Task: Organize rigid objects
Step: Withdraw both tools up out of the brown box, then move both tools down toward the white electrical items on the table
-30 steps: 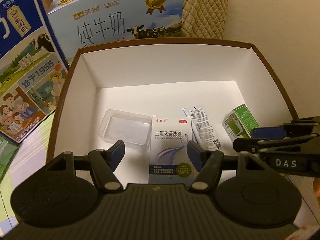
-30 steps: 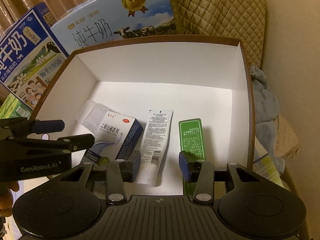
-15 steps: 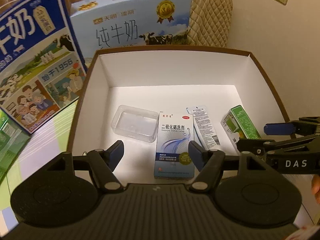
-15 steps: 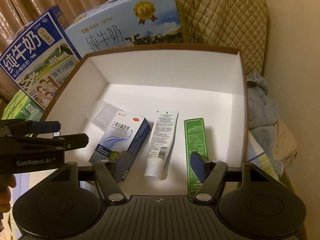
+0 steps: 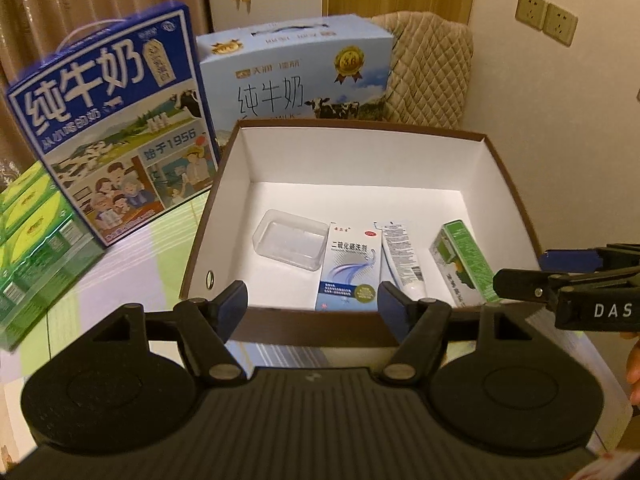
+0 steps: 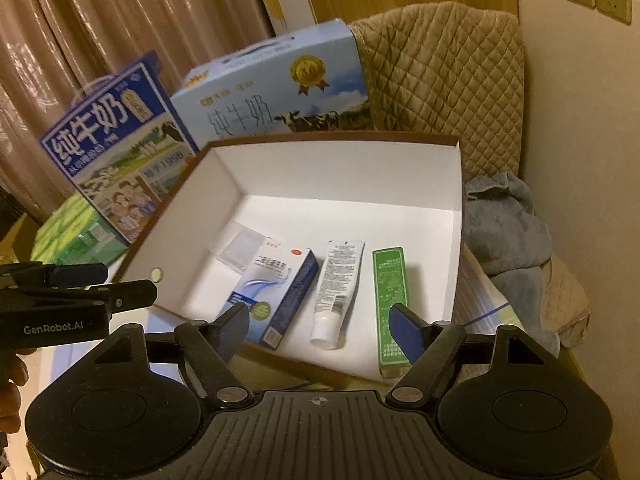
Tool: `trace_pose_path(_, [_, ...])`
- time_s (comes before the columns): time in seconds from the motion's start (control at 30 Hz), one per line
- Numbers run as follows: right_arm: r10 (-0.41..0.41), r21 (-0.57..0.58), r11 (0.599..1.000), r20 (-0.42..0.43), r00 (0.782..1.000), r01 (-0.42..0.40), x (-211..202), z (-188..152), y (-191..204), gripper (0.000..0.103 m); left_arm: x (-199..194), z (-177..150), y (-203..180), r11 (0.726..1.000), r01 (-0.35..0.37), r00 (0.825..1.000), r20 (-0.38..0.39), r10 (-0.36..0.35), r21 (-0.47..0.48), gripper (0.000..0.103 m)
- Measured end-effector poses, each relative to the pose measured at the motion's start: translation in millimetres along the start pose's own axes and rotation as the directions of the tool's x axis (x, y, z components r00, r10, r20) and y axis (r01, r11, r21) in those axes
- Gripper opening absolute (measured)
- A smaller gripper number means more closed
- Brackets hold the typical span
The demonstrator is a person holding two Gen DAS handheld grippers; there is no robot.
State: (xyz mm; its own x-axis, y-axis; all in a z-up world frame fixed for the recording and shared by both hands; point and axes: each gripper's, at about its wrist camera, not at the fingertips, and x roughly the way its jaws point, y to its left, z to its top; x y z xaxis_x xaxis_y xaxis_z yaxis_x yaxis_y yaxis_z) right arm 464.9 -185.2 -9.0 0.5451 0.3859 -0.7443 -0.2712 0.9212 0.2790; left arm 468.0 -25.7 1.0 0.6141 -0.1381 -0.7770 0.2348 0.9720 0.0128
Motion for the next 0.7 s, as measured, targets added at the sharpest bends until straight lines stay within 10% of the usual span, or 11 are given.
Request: trace_pose_path(0.7, [0.063,-0.054,0.997,0.002,0.998,-0.063,-64,-50,19,0.075,-92,-74,0,0.993,-0.011,0.999,0.048,0.016,-0.116,0.068])
